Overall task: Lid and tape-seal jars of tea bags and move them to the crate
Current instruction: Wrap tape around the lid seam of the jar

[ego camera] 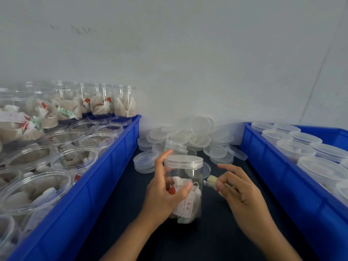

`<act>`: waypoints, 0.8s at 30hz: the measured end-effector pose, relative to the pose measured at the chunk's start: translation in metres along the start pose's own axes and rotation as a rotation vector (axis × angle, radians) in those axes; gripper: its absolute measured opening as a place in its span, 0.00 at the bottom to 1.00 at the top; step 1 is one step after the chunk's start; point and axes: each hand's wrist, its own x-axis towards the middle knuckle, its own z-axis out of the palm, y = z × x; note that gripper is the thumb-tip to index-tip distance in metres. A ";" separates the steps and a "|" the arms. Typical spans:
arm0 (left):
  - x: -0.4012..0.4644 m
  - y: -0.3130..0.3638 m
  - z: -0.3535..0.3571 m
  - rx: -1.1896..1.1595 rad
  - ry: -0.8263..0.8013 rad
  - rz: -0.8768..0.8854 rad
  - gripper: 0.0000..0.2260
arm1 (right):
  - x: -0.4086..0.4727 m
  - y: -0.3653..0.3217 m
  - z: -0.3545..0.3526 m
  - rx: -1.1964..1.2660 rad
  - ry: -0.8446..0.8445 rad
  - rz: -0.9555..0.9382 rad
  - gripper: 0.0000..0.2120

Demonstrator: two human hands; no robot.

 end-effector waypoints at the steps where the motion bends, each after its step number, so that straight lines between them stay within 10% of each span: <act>1: 0.000 0.001 0.000 -0.002 -0.014 -0.014 0.35 | 0.000 -0.001 -0.001 -0.034 -0.027 0.003 0.08; 24: 0.000 0.023 -0.007 0.122 0.011 0.226 0.21 | 0.043 -0.045 -0.032 -0.294 -0.281 -0.223 0.11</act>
